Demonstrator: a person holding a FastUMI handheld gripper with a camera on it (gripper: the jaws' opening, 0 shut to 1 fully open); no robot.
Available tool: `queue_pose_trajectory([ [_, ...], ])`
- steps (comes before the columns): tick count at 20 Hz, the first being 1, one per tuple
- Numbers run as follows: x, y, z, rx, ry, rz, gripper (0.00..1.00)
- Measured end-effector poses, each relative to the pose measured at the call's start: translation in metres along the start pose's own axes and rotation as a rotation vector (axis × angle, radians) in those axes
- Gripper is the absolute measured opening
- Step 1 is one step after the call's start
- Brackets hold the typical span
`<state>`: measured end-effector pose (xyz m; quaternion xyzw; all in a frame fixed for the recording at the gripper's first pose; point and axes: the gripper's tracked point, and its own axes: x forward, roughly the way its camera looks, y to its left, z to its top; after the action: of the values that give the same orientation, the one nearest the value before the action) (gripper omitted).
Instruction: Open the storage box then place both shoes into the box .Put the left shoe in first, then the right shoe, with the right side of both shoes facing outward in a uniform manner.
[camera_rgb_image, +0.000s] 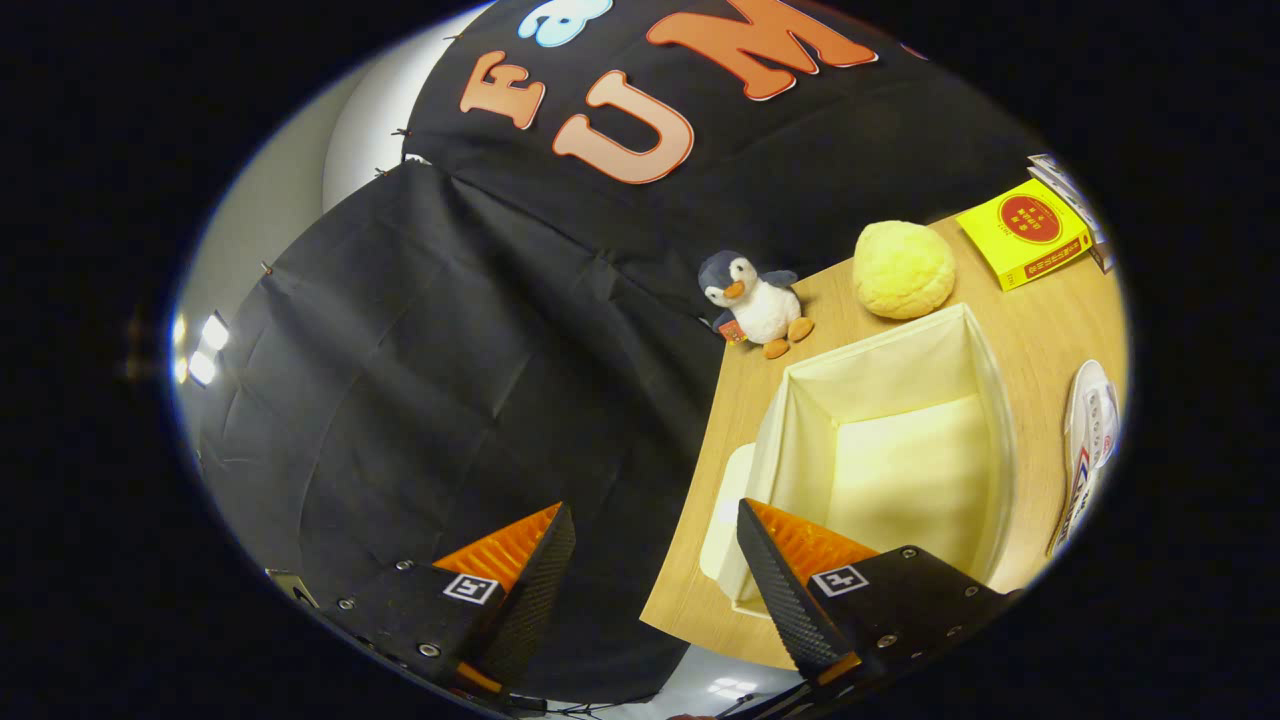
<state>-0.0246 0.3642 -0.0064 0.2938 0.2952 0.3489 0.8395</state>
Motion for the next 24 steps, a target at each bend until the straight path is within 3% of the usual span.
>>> queue_pose_trajectory([
  [7,-0.049,-0.071,0.029,-0.052,-0.091,-0.149,0.98],
  [14,-0.109,-0.148,0.062,-0.157,-0.216,-0.358,0.98],
  [24,-0.177,-0.236,0.067,-0.295,-0.290,-0.652,0.98],
])
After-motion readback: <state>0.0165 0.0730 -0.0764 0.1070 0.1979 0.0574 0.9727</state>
